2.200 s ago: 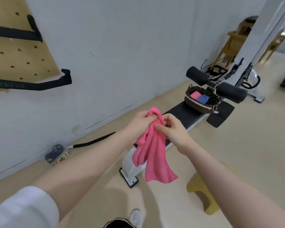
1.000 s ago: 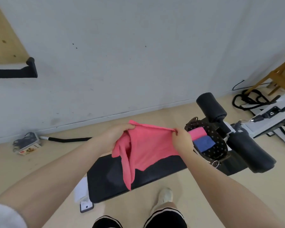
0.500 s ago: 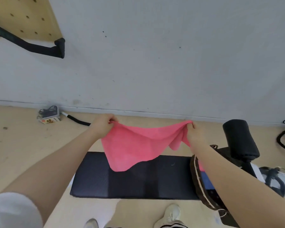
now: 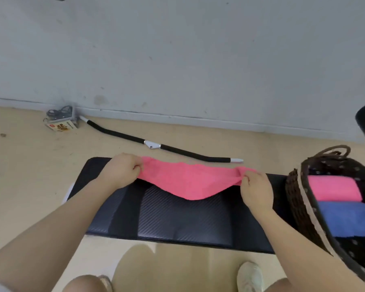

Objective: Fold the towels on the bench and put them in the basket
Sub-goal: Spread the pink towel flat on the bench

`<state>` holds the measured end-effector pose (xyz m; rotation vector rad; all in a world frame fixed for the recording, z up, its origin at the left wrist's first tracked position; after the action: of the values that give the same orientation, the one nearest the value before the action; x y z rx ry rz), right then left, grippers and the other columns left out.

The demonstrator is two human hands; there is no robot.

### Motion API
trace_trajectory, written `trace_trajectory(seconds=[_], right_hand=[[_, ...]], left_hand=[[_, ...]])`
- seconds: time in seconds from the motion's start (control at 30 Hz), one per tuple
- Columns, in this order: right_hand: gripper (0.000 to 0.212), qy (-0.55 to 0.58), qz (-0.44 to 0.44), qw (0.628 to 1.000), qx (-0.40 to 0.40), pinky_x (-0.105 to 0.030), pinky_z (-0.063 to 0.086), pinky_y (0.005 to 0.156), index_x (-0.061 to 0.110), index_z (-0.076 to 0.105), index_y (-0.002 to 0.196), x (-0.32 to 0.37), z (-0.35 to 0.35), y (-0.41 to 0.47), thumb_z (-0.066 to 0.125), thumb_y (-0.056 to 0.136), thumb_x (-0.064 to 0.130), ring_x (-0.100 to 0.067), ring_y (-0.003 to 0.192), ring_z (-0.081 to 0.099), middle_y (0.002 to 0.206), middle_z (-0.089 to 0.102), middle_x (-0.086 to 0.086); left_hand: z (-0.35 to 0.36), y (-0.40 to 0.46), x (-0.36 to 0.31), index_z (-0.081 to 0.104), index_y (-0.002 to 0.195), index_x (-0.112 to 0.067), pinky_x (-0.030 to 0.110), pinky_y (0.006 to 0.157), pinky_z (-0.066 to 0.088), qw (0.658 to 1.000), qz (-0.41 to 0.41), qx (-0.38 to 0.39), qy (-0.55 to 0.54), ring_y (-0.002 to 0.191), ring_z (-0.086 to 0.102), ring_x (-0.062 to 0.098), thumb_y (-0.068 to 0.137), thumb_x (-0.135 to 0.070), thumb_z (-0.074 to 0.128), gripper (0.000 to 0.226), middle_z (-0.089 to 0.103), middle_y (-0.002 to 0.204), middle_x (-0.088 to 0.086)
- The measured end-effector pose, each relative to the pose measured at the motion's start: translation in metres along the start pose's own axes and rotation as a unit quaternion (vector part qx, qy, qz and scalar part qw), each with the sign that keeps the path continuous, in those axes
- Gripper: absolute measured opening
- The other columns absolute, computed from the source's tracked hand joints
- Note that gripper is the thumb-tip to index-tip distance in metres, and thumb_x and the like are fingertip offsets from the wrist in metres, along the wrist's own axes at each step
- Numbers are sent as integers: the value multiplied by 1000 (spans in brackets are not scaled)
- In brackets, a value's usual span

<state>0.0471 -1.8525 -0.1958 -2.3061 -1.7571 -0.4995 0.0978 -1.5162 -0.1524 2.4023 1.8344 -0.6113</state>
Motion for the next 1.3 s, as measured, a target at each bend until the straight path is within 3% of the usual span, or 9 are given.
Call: trace_trajectory(seconds=[0.17, 0.23, 0.37, 0.57, 0.7, 0.9, 1.0, 1.13, 1.3], right_hand=[[34, -62, -158, 982, -78, -34, 33, 51, 11, 49, 47, -17, 12, -32, 26, 72, 18, -26, 48, 40, 46, 49, -11], [24, -139, -226, 963, -55, -29, 26, 53, 19, 36, 47, -24, 13, -57, 26, 69, 18, -23, 44, 28, 41, 31, 1], [28, -208, -177, 960, 64, -32, 23, 66, 16, 53, 66, -43, 16, -106, 31, 83, 15, -25, 63, 41, 56, 43, 2], [22, -229, -111, 960, 119, -29, 32, 62, 12, 61, 82, -48, 10, -143, 39, 87, 14, -26, 74, 45, 75, 48, -4], [26, -237, -77, 952, 180, -30, 38, 69, 11, 60, 100, -25, 18, -139, 38, 86, 8, -29, 91, 55, 105, 60, -11], [29, -52, -192, 971, 131, -37, 44, 87, 11, 52, 118, 77, 61, -124, 40, 92, 13, -29, 112, 53, 121, 55, -11], [38, 52, -259, 951, 158, -36, 39, 99, 12, 50, 128, 139, 93, -111, 39, 93, 5, -29, 118, 50, 127, 52, -14], [40, 72, -323, 925, 189, -33, 36, 104, 14, 46, 135, 205, 133, -88, 35, 97, 8, -27, 123, 48, 132, 52, -15], [54, 10, -364, 897, 249, -33, 41, 92, 23, 29, 147, 259, 174, -61, 34, 95, 6, -27, 113, 54, 126, 58, -12]], left_hand=[[43, -23, 10, 36, 51, -24, 35, 62, 43, 995, 3, 13, 102, 64, 46, 22, 85, -8, 42, 39, 46, 58, -2], [55, -41, 5, 34, 51, -23, 33, 62, 38, 993, 8, 34, 114, 66, 43, 22, 87, -6, 41, 41, 42, 56, -4], [83, -87, 2, 33, 51, -20, 32, 67, 36, 987, -7, 65, 147, 68, 42, 22, 88, -6, 41, 40, 40, 56, -5], [114, -132, -1, 38, 56, -21, 32, 101, 29, 985, -25, 64, 159, 68, 45, 18, 88, -12, 40, 33, 45, 59, -7], [121, -143, 9, 54, 83, -20, 35, 93, 37, 997, -44, 40, 41, 81, 54, 22, 94, -25, 39, 19, 59, 82, 1], [117, -141, 30, 52, 122, -7, 42, 84, 42, 964, -115, -239, -32, 106, 52, 33, 94, -25, 49, 34, 54, 120, 12], [117, -130, 57, 40, 135, -9, 45, 95, 36, 949, -218, -226, -34, 120, 41, 34, 90, -33, 56, 54, 41, 135, 12], [127, -121, 83, 54, 121, -17, 42, 103, 28, 943, -254, -192, -92, 126, 34, 28, 84, -49, 59, 49, 41, 133, 2], [126, -113, 101, 62, 91, -16, 37, 89, 38, 934, -188, -251, -170, 106, 49, 24, 88, -27, 53, 14, 58, 104, -3]])
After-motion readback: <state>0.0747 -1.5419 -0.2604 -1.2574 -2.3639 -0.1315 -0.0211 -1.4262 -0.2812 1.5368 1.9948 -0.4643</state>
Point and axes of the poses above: each hand's wrist, its own y-axis towards the middle knuckle, its own z-axis out of the palm, x = y × z, the point moved 2 cm from there along y, towards the middle knuckle
